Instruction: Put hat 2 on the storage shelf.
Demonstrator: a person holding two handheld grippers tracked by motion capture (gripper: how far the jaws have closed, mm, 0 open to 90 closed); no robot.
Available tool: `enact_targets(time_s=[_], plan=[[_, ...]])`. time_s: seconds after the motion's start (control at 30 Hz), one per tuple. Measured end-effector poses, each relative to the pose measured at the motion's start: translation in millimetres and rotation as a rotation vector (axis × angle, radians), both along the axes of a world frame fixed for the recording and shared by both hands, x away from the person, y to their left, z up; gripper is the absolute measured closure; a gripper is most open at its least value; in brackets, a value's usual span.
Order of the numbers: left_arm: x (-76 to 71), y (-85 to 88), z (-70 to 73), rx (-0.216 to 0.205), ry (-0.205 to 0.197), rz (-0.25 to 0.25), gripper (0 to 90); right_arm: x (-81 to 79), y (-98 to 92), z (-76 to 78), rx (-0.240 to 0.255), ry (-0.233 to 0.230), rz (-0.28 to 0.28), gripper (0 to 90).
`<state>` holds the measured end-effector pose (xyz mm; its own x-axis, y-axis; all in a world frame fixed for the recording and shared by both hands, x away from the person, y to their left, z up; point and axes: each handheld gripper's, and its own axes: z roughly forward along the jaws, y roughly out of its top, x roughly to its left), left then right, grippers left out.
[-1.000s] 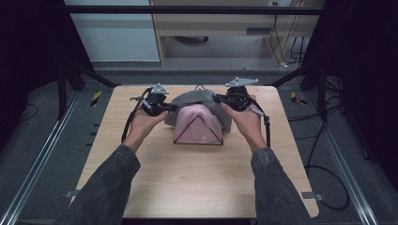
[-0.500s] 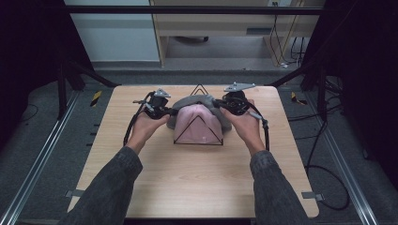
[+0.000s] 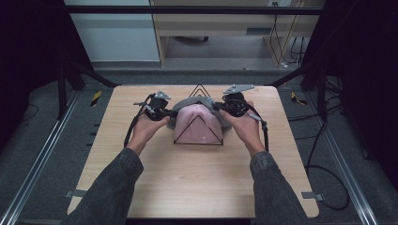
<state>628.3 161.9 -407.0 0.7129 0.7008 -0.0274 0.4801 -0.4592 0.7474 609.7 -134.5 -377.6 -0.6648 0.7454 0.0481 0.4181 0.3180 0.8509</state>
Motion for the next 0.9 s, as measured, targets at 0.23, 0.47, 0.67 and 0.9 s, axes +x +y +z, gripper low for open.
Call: enact_targets(time_s=[0.23, 0.47, 0.67, 0.9], plan=[[-5.0, 2.4, 2.0, -0.016, -0.043, 0.001, 76.8, -2.8, -4.8, 2.5, 0.003, 0.005, -0.007, 75.5], [-13.0, 11.0, 12.6, 0.003, -0.082, 0.014, 66.1, -10.3, -13.4, 13.5, 0.023, -0.021, -0.032, 67.6], [-20.1, 14.4, 20.1, 0.01, -0.097, 0.017, 57.4, -16.9, -19.8, 20.1, 0.038, -0.024, -0.038, 61.2], [-33.6, 9.6, 27.9, 0.028, -0.105, 0.037, 33.6, -26.5, -20.0, 28.2, 0.038, -0.042, -0.055, 43.9]])
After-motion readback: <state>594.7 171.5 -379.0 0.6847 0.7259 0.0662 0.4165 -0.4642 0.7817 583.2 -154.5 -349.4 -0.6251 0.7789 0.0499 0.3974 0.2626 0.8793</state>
